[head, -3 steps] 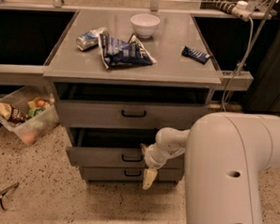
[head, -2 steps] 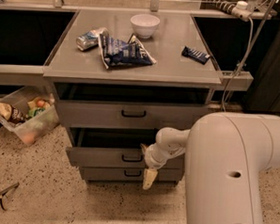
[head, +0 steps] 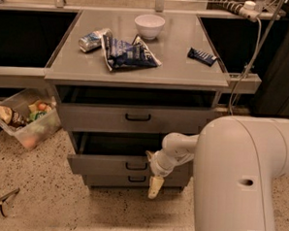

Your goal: Open middle drawer

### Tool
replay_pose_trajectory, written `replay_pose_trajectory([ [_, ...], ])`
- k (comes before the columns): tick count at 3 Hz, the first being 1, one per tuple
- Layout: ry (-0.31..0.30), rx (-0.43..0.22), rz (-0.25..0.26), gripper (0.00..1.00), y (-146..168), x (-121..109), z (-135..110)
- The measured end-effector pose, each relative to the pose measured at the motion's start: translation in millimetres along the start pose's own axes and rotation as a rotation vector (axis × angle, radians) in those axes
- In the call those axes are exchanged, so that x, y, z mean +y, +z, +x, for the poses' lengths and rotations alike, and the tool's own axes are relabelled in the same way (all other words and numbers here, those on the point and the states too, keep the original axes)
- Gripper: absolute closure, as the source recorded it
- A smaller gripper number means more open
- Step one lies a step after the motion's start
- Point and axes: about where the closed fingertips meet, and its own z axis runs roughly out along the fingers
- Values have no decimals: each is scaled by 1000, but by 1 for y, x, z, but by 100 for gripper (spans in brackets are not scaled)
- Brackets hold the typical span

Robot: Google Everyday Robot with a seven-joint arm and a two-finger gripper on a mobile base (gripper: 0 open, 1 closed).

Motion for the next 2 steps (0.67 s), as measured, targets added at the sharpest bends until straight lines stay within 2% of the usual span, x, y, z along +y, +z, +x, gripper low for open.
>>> replay_pose_trajectory([
  [2, 7, -3, -27, 0, 1, 12, -1],
])
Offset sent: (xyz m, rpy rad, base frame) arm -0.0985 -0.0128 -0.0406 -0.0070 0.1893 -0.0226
